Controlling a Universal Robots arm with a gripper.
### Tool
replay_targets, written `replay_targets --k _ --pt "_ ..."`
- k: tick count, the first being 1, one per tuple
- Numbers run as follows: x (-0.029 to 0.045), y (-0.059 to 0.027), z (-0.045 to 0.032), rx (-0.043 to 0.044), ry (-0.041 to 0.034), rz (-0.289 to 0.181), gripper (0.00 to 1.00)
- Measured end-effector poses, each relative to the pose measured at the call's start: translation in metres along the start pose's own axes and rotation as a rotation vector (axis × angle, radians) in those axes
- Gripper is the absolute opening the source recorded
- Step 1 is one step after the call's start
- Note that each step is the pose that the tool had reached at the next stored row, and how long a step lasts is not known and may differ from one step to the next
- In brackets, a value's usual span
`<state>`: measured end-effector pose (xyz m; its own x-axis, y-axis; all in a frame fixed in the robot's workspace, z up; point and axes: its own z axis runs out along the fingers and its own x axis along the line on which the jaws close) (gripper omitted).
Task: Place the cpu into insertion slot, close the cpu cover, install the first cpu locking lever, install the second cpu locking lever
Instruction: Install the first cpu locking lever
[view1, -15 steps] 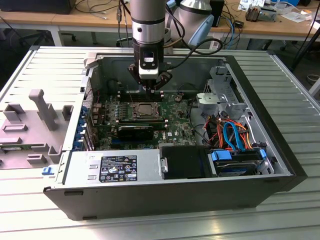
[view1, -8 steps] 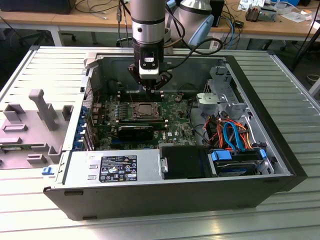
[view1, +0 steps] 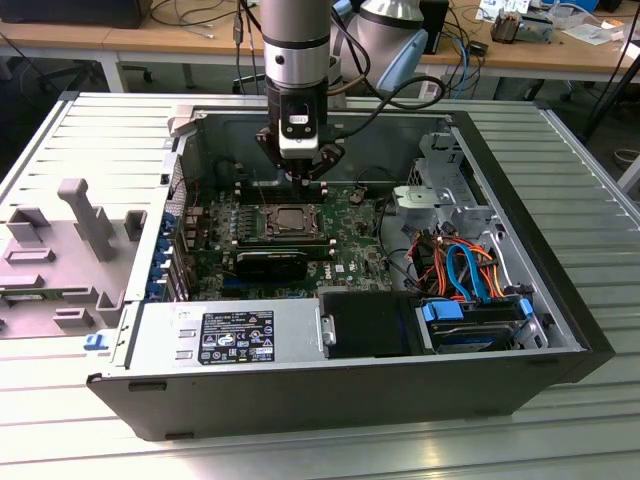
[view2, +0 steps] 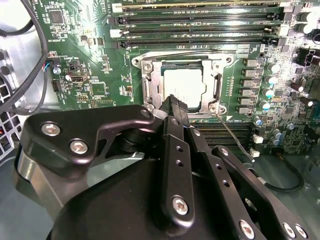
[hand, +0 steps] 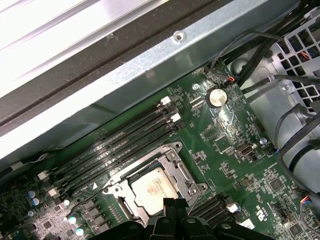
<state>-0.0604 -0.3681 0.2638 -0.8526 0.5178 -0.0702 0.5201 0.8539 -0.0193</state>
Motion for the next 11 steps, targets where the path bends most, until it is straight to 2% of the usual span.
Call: replay_targets --k 11 --pt "0.0000 0.0000 0.0000 -0.0021 0.0005 -0.013 0.11"
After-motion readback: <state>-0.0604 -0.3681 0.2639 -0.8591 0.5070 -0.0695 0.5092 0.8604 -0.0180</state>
